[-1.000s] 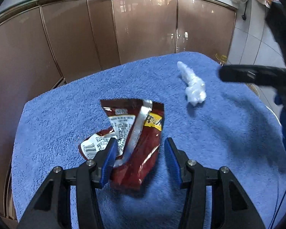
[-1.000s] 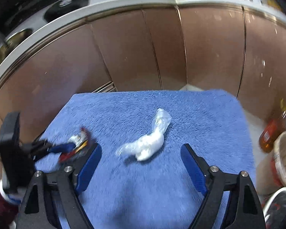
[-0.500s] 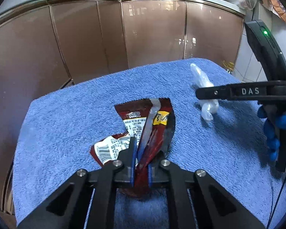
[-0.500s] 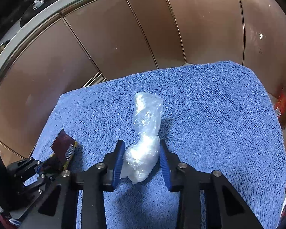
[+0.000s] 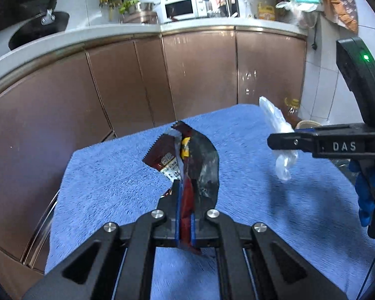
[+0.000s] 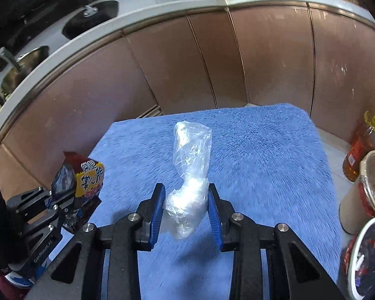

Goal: Collect trash
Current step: 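Carry the wrapper and tissue to the black-lined bin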

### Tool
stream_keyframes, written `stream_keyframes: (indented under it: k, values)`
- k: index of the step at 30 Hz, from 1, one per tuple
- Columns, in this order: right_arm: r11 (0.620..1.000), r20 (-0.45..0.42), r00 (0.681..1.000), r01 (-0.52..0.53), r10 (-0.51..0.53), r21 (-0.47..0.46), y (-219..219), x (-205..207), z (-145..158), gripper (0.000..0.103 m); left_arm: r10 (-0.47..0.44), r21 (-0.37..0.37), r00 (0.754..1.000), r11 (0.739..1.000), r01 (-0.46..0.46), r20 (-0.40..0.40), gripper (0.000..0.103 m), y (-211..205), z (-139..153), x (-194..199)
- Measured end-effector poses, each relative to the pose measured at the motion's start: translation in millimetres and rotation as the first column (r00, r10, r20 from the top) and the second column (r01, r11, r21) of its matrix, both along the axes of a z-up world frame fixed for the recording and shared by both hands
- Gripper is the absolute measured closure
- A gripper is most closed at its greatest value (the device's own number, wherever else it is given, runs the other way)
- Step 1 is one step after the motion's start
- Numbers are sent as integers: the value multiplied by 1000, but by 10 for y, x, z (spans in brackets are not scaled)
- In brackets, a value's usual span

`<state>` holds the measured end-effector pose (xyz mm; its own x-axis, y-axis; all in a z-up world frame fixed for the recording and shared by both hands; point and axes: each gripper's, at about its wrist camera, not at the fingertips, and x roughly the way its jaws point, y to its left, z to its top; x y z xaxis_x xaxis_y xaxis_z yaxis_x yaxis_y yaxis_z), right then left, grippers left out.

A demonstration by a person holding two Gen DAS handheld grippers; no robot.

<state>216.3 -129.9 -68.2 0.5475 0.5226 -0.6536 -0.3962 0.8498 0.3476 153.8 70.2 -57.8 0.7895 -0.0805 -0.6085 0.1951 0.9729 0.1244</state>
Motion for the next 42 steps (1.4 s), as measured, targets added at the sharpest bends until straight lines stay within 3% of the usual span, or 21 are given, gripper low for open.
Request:
stream_keyframes:
  k: [7,18,27,32,37,42]
  values:
    - [1000,62,998,9,-9,-6,-75,-638,300,72,-18,4,998,1000,18,66,98,-150,280,-549]
    - [999,129,990,49,-50,13,-322,-1246,528,72,-47,26,992,999,44,117,98,-388,549,-1101]
    - [990,173,974,143,-144,22,-859,-1545,601,72,-132,47,984,991,127,120,98,-897,708,-1161]
    - [970,183,953,243,-241,11,-1326,-1601,513,72,-211,10,974,977,211,76,98,-1303,730,-1001]
    - [924,171,911,382,-376,-2,-1927,-1557,320,72,-345,-52,939,937,344,-8,98,-1974,664,-680]
    - [856,115,851,517,-512,-9,-2608,-1433,-30,72,-486,-97,868,873,478,-99,98,-2883,448,-241]
